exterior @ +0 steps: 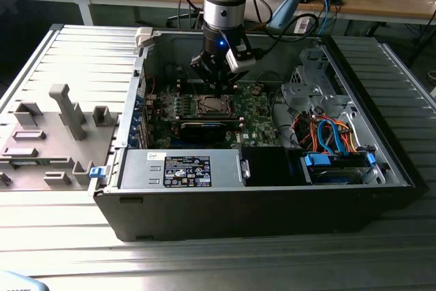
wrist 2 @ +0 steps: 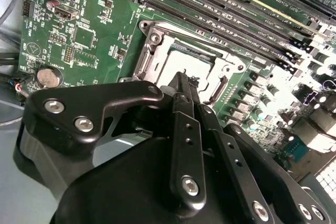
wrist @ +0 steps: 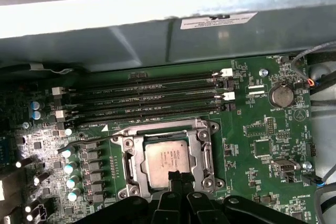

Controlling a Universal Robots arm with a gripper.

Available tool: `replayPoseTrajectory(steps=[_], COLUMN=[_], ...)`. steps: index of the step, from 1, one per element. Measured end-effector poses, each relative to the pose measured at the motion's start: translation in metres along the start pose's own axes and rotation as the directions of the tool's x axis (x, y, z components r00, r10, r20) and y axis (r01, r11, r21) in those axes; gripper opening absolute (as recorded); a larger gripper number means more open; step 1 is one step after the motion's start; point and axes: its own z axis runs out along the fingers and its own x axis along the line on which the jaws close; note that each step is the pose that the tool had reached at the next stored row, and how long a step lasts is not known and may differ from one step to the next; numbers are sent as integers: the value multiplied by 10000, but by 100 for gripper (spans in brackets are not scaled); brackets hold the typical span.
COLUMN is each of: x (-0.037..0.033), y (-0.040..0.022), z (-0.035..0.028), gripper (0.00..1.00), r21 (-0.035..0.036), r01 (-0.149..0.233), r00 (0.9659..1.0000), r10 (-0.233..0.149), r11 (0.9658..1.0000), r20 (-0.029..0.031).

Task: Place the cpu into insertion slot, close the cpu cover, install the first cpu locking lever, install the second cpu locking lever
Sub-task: 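Install the first cpu locking lever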

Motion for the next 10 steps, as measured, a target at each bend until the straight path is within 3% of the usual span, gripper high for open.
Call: replayPoseTrajectory(steps=[2,6,10], x=[0,0,8], y=[-1,0,-1], z=[-1,0,-1], gripper=[11,11,11], r21=[22,-81,-88], r01=[39,855,952], r00=[9997,9961,9952], r10=[-38,-857,-954], r11=[10000,9963,9954], r20=[-230,-208,-204])
